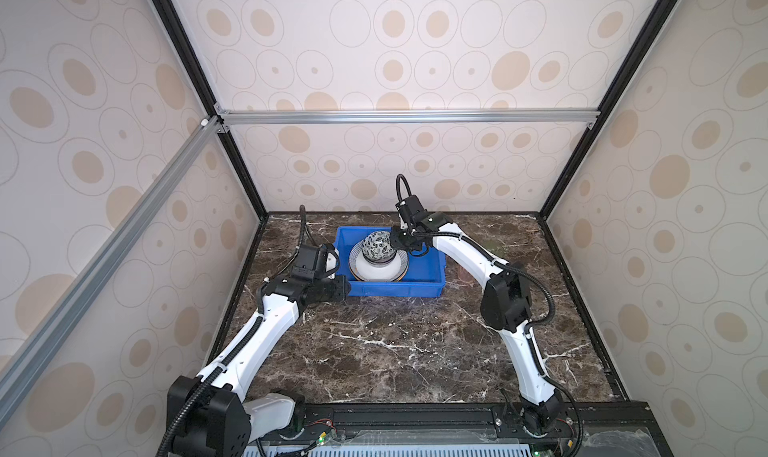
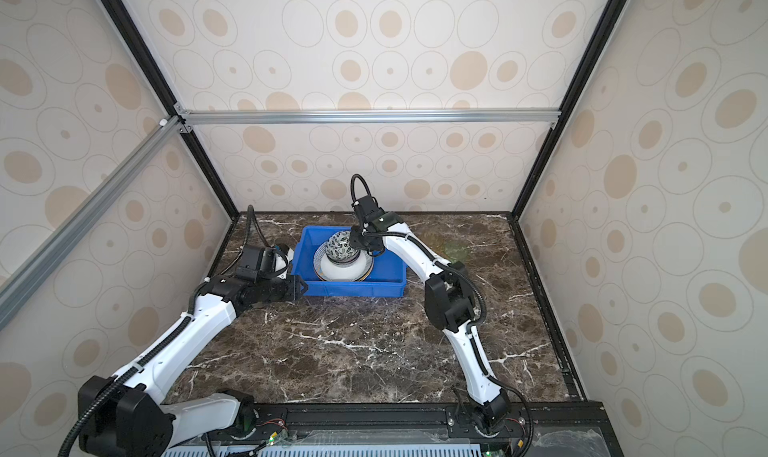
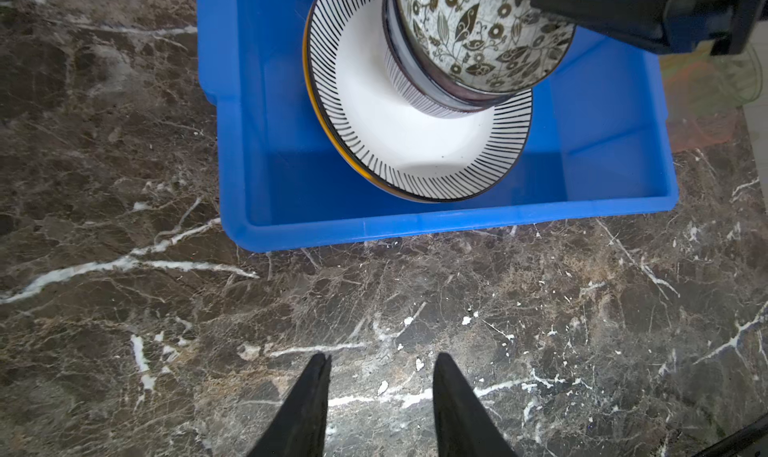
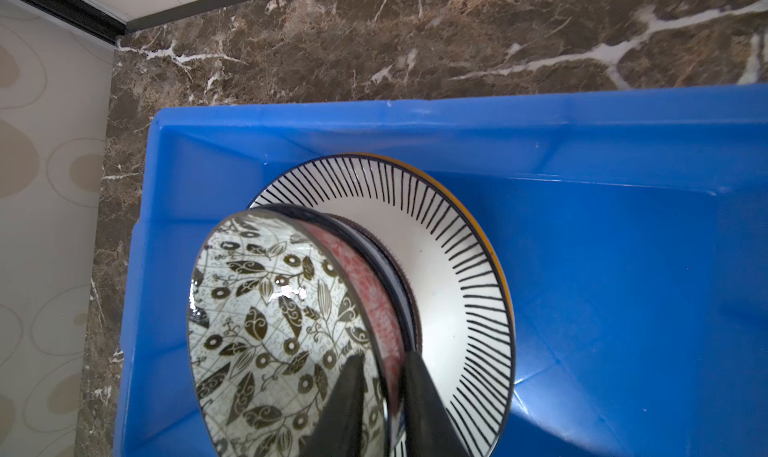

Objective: Place the mixed dishes into the plastic bin
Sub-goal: 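Lower the leaf-patterned bowl into the blue floral bowl with the right gripper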

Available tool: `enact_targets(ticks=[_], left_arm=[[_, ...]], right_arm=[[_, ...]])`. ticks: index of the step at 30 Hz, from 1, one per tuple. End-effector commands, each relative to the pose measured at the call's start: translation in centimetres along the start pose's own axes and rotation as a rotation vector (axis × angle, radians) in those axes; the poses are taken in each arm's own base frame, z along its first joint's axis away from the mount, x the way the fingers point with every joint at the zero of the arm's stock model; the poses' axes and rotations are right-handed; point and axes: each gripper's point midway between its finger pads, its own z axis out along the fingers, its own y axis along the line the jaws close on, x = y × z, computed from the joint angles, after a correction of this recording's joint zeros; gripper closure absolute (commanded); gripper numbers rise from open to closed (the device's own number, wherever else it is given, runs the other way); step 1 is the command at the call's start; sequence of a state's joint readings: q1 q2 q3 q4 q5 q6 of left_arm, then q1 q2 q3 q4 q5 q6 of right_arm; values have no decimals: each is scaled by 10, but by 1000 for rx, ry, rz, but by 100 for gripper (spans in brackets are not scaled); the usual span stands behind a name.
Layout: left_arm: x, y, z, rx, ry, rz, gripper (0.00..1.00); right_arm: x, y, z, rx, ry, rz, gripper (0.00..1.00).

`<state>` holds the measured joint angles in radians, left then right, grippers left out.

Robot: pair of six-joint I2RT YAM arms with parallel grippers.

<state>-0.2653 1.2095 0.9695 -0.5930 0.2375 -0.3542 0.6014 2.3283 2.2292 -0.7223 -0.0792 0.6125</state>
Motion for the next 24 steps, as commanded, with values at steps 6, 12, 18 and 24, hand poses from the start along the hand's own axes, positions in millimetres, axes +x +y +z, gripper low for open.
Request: enact_targets(ticks=[6, 12, 18, 24], left_arm=[[-3, 0, -11, -3, -21, 3, 58], [-1, 1, -13, -3, -23, -3, 58], [0, 1, -14, 0, -24, -10, 58], [0, 0, -15, 3, -26, -13, 58]], right_arm=[[-2, 10, -18, -3, -8, -23, 76], [0, 4, -28, 26, -18, -36, 80], [2, 2, -29, 35, -12, -23, 86], [4, 1, -30, 35, -6, -18, 90]])
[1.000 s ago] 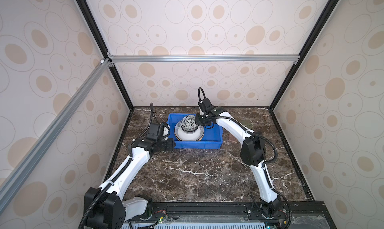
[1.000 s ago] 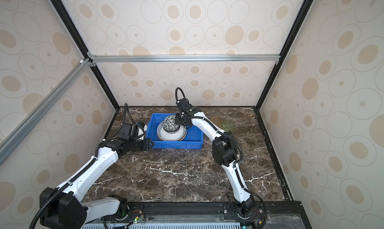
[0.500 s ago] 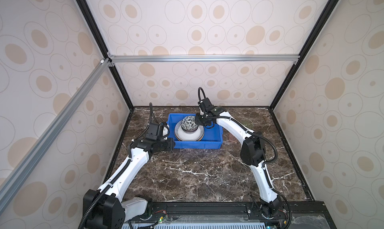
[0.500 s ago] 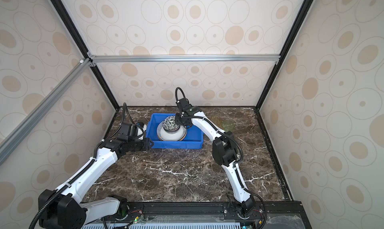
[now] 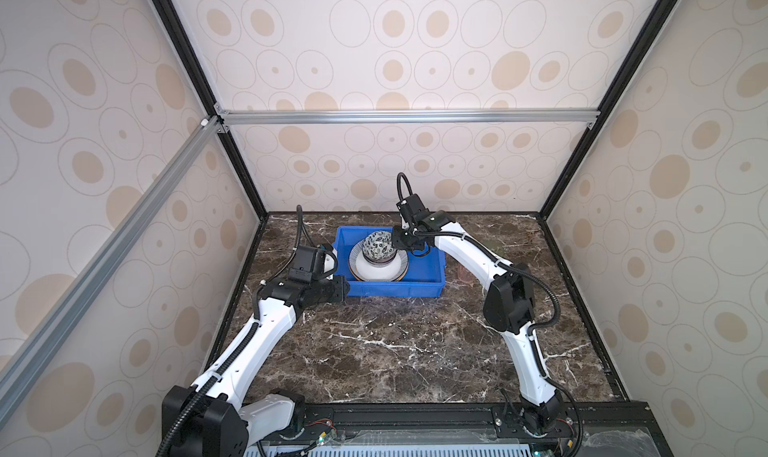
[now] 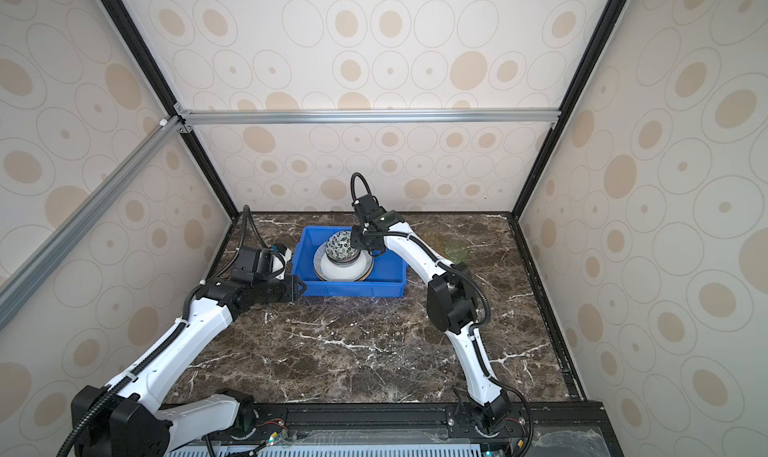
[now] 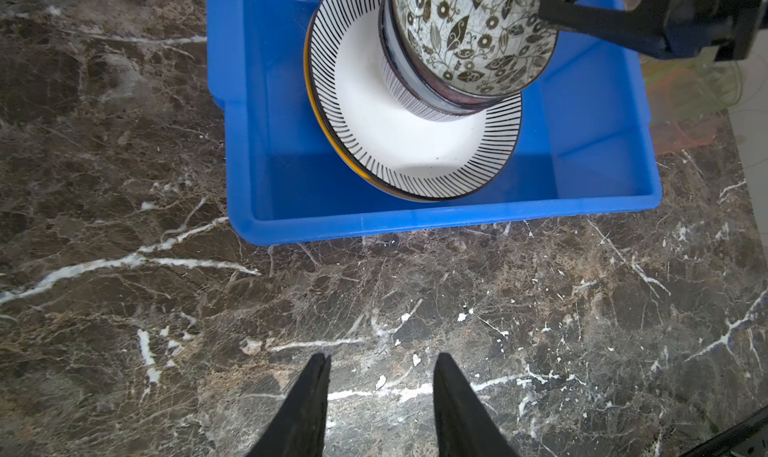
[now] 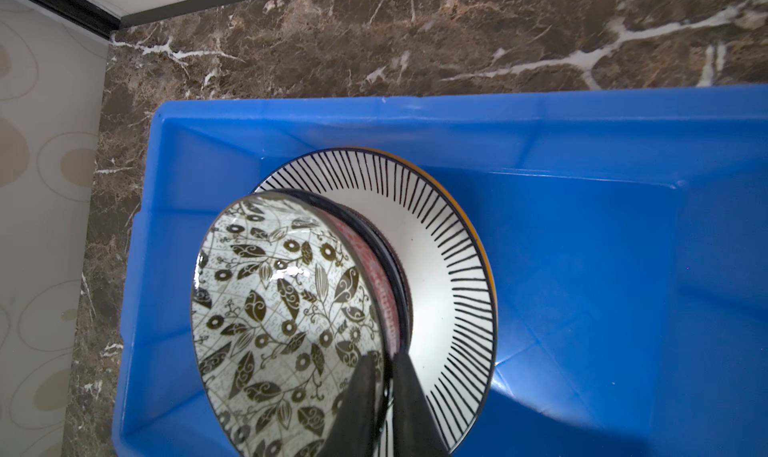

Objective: Place the mixed dishes into the plastic bin
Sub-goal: 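Lower the leaf-patterned bowl into the blue floral bowl with the right gripper, then open the right gripper and raise it off the leaf-patterned bowl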

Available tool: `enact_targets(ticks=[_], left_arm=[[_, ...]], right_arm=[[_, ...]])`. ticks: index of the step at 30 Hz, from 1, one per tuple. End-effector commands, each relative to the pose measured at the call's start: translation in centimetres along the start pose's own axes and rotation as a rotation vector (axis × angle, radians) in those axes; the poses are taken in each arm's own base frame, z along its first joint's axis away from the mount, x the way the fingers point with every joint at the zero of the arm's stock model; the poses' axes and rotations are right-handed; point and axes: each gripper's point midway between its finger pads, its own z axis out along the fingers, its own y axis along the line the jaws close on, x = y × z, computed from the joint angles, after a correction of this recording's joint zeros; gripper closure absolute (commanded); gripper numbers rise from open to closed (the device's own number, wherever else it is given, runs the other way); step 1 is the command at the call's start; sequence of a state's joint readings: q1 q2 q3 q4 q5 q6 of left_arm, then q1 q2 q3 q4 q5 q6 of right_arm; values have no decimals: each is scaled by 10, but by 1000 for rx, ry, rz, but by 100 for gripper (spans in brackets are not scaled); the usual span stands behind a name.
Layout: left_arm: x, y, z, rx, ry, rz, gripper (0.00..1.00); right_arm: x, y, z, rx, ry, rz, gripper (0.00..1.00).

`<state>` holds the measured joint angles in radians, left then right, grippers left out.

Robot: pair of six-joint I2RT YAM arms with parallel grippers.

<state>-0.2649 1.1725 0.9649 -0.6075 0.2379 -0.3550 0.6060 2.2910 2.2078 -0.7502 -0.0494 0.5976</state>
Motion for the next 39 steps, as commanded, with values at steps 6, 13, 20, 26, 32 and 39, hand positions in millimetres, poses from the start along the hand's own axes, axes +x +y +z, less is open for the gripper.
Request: enact_targets(ticks=[6, 13, 20, 26, 32, 39], left_arm=[[-1, 0, -7, 3, -12, -22, 58], [-4, -1, -11, 5, -17, -23, 58], [-3, -2, -13, 5, -17, -23, 58], [-1, 0, -15, -5, -15, -23, 57], [-2, 1, -18, -10, -19, -26, 57], [-1, 0, -21, -6, -23, -47, 57]], right_arm=[[9, 3, -11, 0, 22, 4, 92], [12, 4, -14, -6, 35, -1, 92], [6, 11, -36, -30, 9, -28, 85], [5, 12, -56, -48, -16, -49, 80], [7, 14, -77, -68, -34, -77, 75], [16, 2, -104, -47, -64, -107, 73]])
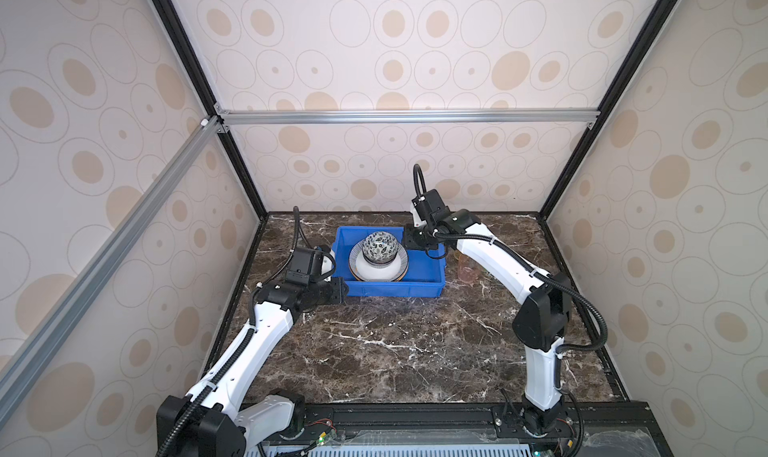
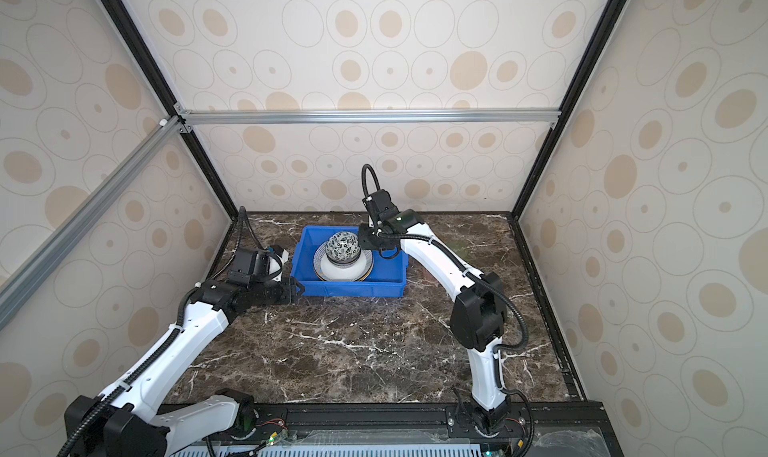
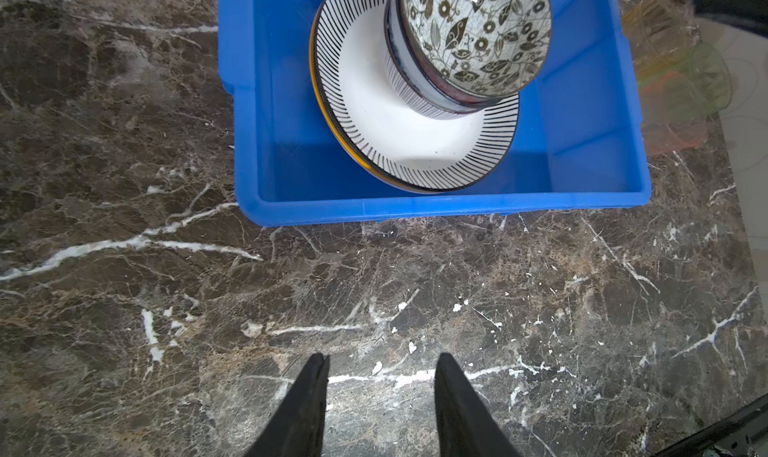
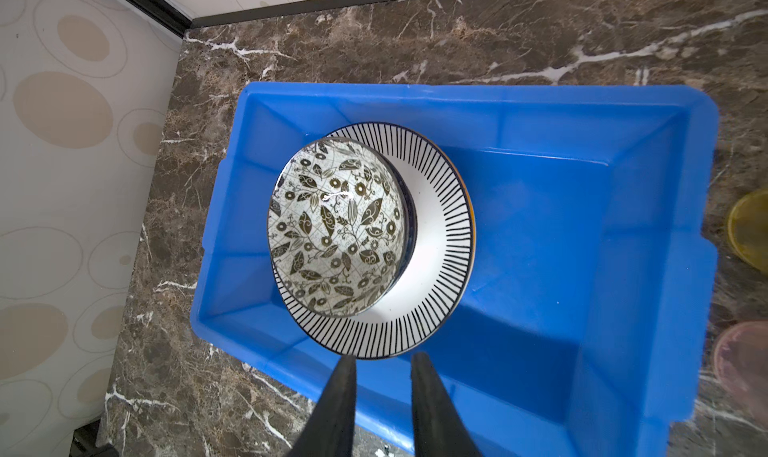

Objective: Place the mixed dishes into the plastic bin
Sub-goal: 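Open the right gripper and raise it off the leaf-patterned bowl, then move the right gripper toward the plastic cups beside the bin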

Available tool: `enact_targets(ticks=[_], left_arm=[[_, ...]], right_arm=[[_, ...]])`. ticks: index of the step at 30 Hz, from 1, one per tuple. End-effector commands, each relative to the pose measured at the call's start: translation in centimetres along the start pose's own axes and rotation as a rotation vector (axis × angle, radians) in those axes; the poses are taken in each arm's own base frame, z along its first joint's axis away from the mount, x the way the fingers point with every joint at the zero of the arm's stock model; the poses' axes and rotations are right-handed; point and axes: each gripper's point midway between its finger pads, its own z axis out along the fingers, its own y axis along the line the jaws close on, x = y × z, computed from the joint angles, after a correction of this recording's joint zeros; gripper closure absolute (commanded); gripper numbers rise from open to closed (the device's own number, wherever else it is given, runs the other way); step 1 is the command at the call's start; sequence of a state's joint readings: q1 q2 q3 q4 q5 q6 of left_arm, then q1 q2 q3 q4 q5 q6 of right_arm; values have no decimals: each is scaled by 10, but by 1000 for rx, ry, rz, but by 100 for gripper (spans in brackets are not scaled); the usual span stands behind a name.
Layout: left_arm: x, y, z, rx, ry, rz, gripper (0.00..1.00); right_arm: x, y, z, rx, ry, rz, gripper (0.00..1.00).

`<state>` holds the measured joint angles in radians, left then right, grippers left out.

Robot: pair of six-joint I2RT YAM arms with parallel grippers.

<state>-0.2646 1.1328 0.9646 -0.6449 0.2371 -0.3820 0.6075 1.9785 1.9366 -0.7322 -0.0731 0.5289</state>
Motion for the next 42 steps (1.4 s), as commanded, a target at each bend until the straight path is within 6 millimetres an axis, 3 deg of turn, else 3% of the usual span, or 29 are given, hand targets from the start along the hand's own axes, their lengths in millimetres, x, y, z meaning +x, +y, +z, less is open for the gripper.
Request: enact_targets(ticks=[1, 13, 42], left_arm=[[-6, 0, -11, -4, -22, -19, 57], [-11, -3, -14, 1, -35, -50, 57], [-13, -8, -15, 21, -28, -84, 57]], right_arm=[[2, -1, -21, 12, -33, -37, 73], [22, -28, -59, 55, -94, -44, 71], [63, -140, -107, 234, -151, 144, 68]])
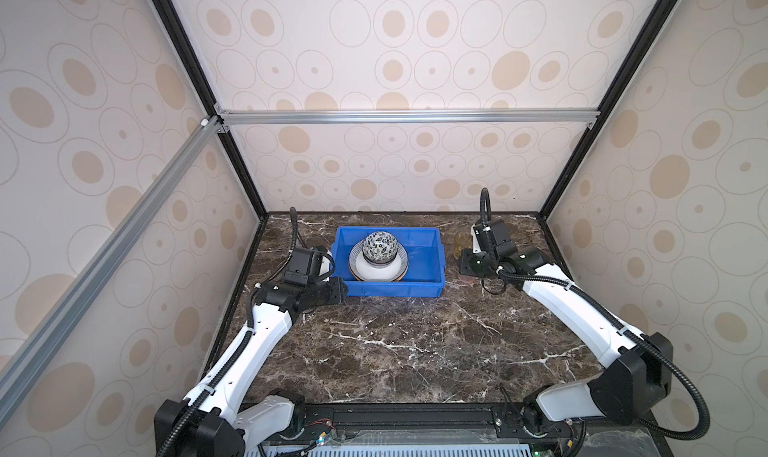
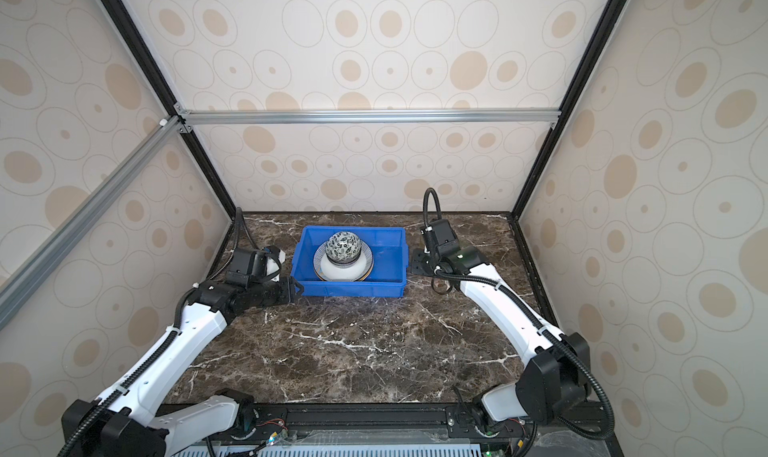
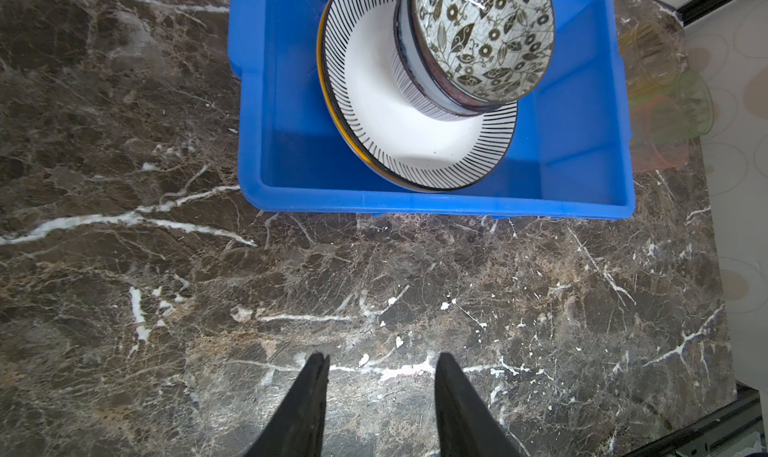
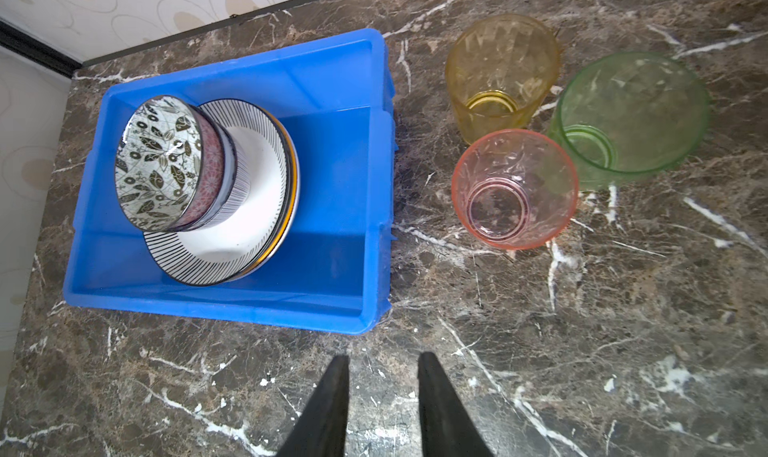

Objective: Place the mixed dishes into the plastic bin
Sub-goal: 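Move the right gripper toward the plastic cups beside the bin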

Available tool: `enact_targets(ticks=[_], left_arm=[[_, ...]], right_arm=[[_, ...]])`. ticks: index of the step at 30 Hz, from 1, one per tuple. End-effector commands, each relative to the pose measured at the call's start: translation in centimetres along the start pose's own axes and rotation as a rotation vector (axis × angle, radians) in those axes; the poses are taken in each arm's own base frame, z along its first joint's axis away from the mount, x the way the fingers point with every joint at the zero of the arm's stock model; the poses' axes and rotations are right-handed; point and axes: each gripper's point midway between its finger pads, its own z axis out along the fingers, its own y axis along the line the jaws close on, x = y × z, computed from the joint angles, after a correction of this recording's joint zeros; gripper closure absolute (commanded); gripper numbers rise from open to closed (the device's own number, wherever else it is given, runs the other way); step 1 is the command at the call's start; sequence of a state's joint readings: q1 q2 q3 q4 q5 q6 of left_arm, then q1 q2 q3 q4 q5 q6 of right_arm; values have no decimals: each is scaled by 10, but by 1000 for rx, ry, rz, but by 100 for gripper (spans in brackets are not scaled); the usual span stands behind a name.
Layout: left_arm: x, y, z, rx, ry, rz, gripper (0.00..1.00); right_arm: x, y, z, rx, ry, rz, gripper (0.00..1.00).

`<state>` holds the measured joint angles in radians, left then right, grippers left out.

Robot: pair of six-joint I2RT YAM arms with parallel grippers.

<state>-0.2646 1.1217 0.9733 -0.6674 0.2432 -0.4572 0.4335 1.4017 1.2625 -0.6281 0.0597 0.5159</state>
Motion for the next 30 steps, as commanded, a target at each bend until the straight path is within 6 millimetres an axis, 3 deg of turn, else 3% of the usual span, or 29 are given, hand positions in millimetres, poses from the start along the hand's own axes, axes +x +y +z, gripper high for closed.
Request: enact_targets(ticks=[1, 11, 18, 30], left_arm=[[-15, -8, -11, 18, -36, -9, 57], [-11, -9, -11, 22, -33, -14, 56], [4, -8, -5, 39, -7, -8, 56], [28, -24, 8, 69, 47, 62, 56]], right_arm=[[1, -14, -6, 31, -22, 33, 68], [6, -48, -5, 83, -20, 101, 67], [11, -67, 2, 119, 0, 146, 66], [8, -83, 20, 132, 22, 210, 66]])
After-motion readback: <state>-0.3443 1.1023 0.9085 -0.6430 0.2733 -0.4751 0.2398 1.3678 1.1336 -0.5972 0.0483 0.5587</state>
